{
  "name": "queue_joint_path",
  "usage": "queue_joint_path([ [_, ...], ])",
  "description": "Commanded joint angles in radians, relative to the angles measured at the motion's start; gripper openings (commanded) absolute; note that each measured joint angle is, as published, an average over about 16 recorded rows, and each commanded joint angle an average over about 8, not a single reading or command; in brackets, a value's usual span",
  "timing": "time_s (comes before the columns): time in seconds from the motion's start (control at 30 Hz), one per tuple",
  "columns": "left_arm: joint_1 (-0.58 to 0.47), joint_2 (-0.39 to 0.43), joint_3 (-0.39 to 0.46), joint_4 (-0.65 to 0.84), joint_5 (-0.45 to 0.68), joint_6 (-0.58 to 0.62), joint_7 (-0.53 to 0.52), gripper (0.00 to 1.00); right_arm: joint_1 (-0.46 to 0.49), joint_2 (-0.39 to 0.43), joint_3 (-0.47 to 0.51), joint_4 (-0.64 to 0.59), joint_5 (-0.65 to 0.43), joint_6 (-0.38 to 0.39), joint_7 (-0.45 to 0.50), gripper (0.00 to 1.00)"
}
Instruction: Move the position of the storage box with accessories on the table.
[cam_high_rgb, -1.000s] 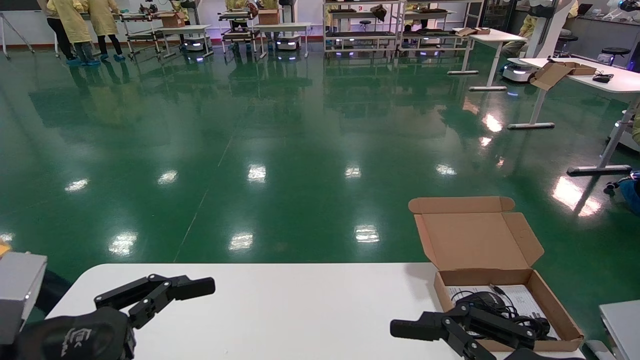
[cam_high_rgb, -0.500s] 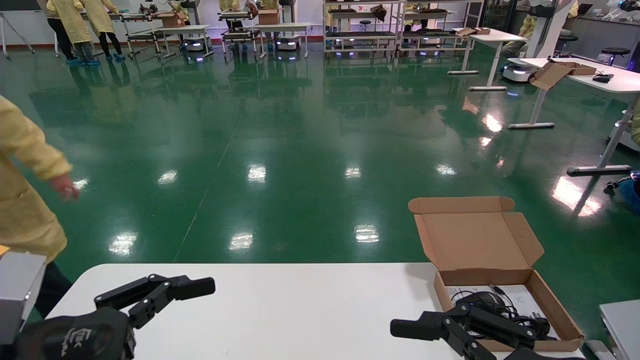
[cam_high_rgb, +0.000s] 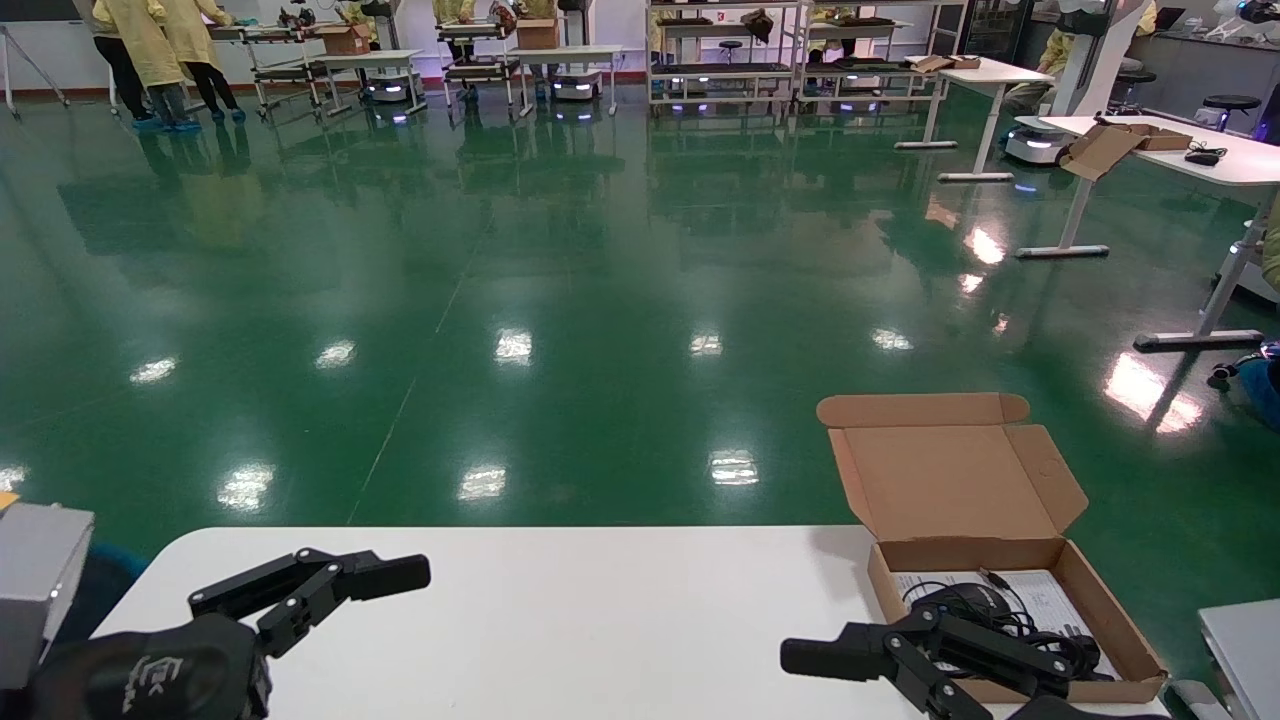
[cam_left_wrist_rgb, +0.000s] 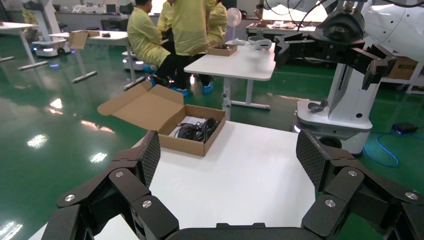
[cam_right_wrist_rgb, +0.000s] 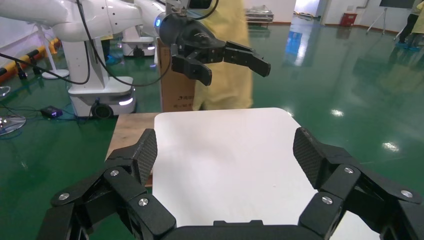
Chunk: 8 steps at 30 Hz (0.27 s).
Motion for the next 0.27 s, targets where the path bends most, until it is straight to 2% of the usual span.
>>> queue_joint_path([
  [0.03,0.000,0.000,0.000,0.000,0.000,0.000,0.000,1.00,0.000,0.000,0.000,0.000,0.000,0.000,0.000,1.00],
  [0.27,0.000,0.000,0.000,0.000,0.000,0.000,0.000,1.00,0.000,0.000,0.000,0.000,0.000,0.000,0.000,1.00],
])
